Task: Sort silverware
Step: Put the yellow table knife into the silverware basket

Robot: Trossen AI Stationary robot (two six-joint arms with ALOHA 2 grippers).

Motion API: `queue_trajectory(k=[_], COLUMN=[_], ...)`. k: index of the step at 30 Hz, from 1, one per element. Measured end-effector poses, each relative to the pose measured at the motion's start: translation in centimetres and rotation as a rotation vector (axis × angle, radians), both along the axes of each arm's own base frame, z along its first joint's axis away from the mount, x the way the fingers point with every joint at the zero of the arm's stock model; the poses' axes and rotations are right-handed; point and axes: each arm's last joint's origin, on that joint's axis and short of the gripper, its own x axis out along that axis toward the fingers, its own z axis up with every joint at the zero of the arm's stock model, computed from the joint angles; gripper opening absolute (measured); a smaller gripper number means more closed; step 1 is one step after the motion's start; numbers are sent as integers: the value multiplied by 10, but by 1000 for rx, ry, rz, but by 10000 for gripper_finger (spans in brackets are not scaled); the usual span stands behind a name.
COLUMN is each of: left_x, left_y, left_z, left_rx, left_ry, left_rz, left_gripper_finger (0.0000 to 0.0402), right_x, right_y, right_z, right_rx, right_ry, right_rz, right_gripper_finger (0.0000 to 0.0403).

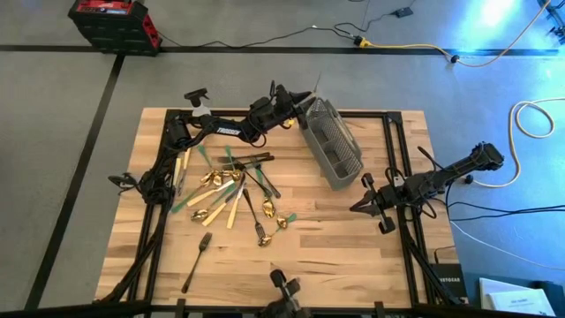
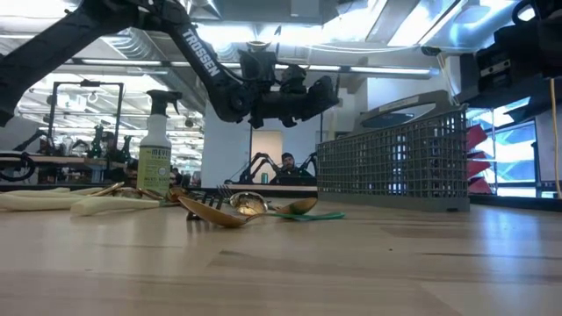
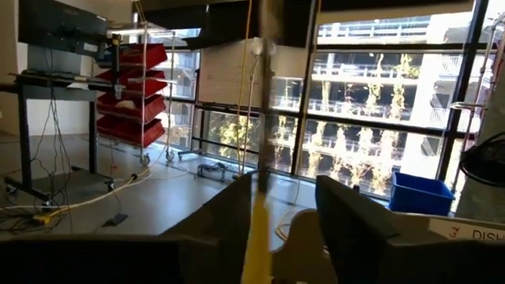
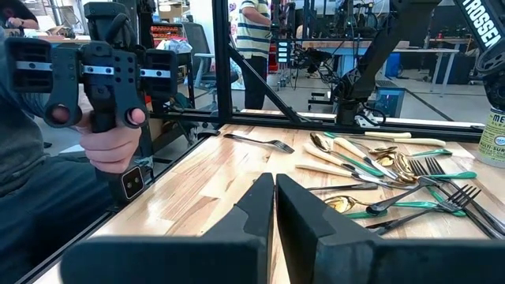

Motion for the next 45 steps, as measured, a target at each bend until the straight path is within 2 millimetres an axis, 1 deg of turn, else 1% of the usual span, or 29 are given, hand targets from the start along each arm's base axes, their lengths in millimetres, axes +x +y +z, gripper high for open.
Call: queue_trajectory(k=[3,7,21,22,24,25,26,28,31,35,37,39,41,43,45], left_x=[0,0,1,1,0,-2,-6,-18,-49,-111,-144,-173,-198,-216,-227], left_y=[1,1,-2,-3,-8,-12,-17,-29,-52,-93,-114,-133,-150,-165,-180], left_z=[0,0,0,2,12,19,31,58,105,167,190,201,202,193,174], left_rx=[-9,-9,14,27,63,87,103,112,132,225,259,277,268,251,220], left_ry=[-2,-1,16,20,33,29,12,-35,-75,-76,-39,10,27,23,14], left_rz=[21,22,14,-10,-131,-213,-298,-461,-732,-1061,-1228,-1350,-1399,-1418,-1421], left_gripper_finger=[158,170,172,172,172,172,172,172,172,172,172,172,172,172,172], right_x=[0,0,0,0,0,0,0,0,0,0,0,1,1,1,1], right_y=[0,0,0,0,0,0,0,0,0,0,-1,-2,-3,-3,-3], right_z=[0,0,0,0,0,0,0,0,-1,-1,-1,-1,-1,-1,0], right_rx=[0,0,1,2,2,9,21,43,74,74,69,53,45,42,35], right_ry=[0,0,1,1,1,3,7,14,31,34,31,24,21,17,13], right_rz=[0,0,0,0,0,0,0,-1,-10,-14,-36,-68,-96,-112,-112], right_gripper_finger=[0,0,0,0,0,0,0,0,0,0,0,0,0,0,0])
